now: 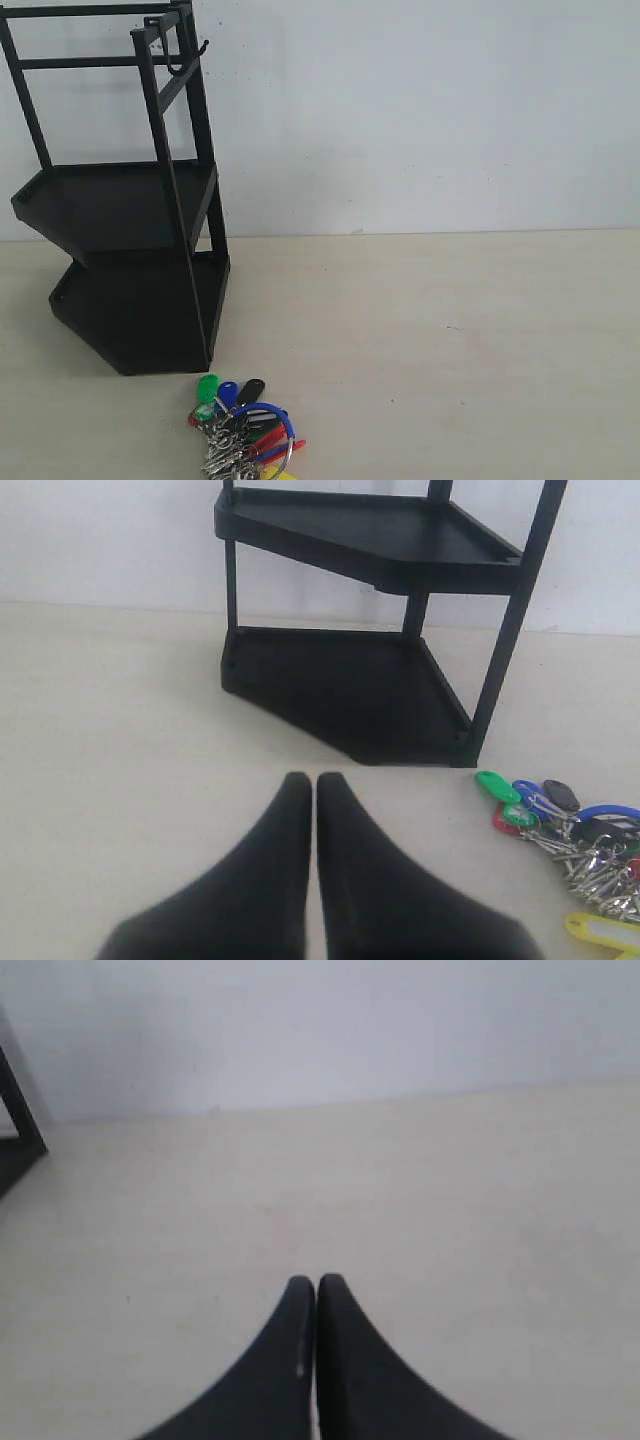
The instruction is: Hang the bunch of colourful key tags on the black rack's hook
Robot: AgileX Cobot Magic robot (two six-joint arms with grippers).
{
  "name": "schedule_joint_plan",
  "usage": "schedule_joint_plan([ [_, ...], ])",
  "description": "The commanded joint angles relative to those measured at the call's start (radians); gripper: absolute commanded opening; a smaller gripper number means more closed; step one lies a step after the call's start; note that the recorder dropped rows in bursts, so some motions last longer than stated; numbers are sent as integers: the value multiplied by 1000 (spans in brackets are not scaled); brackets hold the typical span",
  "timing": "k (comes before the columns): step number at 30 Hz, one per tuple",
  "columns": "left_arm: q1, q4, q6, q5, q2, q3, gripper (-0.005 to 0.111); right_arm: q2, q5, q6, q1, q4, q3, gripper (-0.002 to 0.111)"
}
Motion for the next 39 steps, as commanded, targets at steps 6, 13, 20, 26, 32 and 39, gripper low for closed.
schedule_joint_plan([
  [6, 2, 5, 3, -7, -2, 3, 4, -5, -387, -6, -4, -8, -1, 0],
  [13, 2, 5, 3, -7, -2, 3, 4, -5, -649, -15, -4, -6, -1, 0],
  [20, 2, 5, 3, -7, -2, 3, 4, -2, -1022, -5, -4, 24, -158, 0],
  [26, 2, 5, 3, -7, -2, 3, 4, 288, -221, 211, -4, -65, -622, 0],
  [32, 2, 5, 3, -7, -2, 3, 4, 643, 330, 31, -4, 121, -739, 0],
  [39, 2, 5, 3, -7, -2, 3, 4, 931, 575, -460, -4, 673, -739, 0],
])
